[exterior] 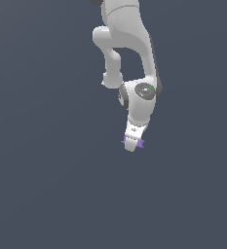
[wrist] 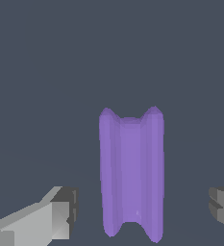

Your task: Pick up the object and move it to a goal position.

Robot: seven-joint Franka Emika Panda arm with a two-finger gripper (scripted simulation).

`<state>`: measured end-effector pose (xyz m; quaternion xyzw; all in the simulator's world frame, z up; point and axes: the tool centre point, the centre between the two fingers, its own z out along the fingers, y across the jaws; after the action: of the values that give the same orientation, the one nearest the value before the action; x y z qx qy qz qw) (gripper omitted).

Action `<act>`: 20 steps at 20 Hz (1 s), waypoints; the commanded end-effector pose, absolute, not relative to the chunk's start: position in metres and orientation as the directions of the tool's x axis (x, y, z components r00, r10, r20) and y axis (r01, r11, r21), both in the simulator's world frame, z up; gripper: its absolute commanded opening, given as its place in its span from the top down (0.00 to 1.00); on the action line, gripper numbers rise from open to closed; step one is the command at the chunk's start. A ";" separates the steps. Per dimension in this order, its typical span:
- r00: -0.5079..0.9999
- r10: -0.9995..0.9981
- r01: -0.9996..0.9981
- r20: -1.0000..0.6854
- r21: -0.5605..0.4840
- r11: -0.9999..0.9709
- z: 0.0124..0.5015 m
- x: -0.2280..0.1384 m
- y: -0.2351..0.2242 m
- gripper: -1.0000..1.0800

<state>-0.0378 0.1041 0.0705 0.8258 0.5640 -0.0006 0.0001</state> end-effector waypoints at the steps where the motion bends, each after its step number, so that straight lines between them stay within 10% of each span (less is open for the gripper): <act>1: 0.347 0.938 0.938 0.000 0.000 -0.347 0.069 -0.038 0.106 0.04; 20: 0.343 0.939 0.939 0.000 0.000 -0.343 0.020 -0.039 0.106 0.04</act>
<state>-0.0398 0.1059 0.0230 0.8196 0.5729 -0.0007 -0.0003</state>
